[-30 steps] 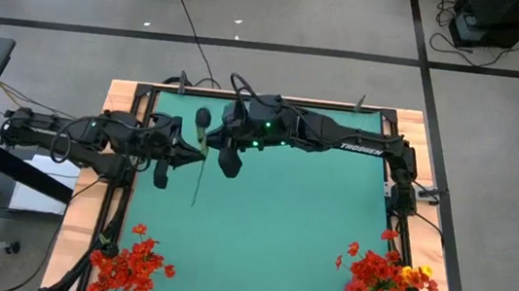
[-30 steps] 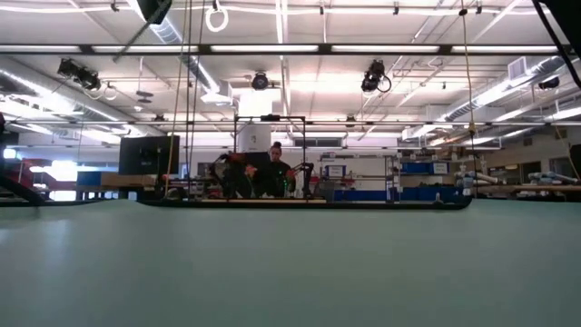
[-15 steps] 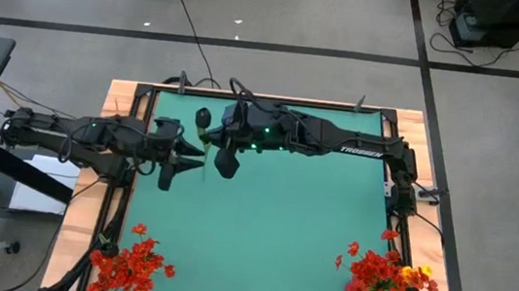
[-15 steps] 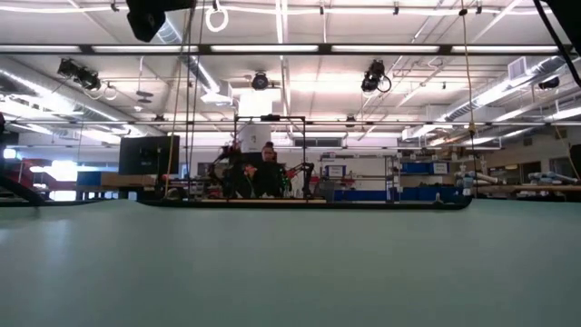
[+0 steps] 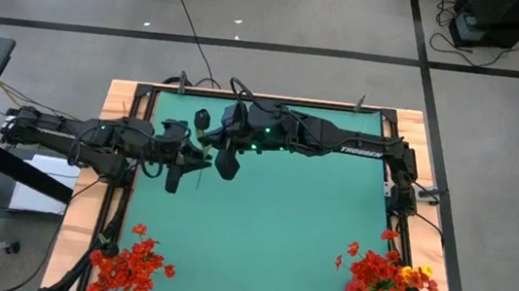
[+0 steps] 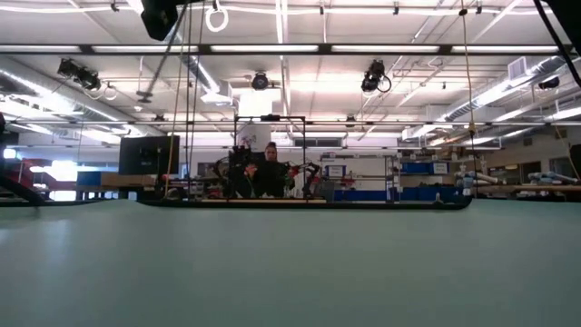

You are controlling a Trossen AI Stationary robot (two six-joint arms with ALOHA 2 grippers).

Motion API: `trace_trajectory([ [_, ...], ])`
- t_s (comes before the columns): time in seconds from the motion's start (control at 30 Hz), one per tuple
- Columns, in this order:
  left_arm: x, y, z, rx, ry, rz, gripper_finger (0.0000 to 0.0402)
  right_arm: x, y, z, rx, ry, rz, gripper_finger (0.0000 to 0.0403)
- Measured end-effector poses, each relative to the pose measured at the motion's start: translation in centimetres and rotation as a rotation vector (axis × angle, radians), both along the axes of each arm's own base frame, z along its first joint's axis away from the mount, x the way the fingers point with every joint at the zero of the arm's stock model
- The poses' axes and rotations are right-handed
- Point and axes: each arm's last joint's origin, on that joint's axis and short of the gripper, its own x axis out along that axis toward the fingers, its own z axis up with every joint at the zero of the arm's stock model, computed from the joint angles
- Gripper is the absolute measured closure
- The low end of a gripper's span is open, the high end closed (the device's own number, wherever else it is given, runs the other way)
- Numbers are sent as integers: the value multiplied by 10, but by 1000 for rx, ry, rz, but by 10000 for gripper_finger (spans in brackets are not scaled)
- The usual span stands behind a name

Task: Sort flowers into vase by color
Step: Put the black tulip into the transparent vase

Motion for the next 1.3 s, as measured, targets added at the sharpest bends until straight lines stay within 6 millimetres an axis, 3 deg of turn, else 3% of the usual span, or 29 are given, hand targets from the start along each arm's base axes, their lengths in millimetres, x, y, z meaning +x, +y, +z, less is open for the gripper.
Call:
trace_trajectory([
  [0.13,-7,1,5,13,-29,-4,385,-2,0,3,17,-7,-13,376],
  [0.33,-21,4,14,46,-90,52,395,-23,-2,15,-5,58,-62,291],
  [0.43,-29,5,18,49,-120,70,397,-50,0,34,-63,83,-136,263],
  [0.6,-40,5,23,158,-153,9,397,-95,13,61,-190,123,-172,258],
  [0.8,-37,3,21,266,-131,-69,387,-144,20,83,-279,162,-107,261],
  [1.0,-33,5,22,284,-137,13,396,-203,11,96,-302,190,-106,261],
  [1.13,-31,7,23,309,-145,69,397,-249,4,91,-275,136,-114,260],
  [1.3,-31,8,24,315,-147,108,397,-290,2,59,-194,54,-102,261],
])
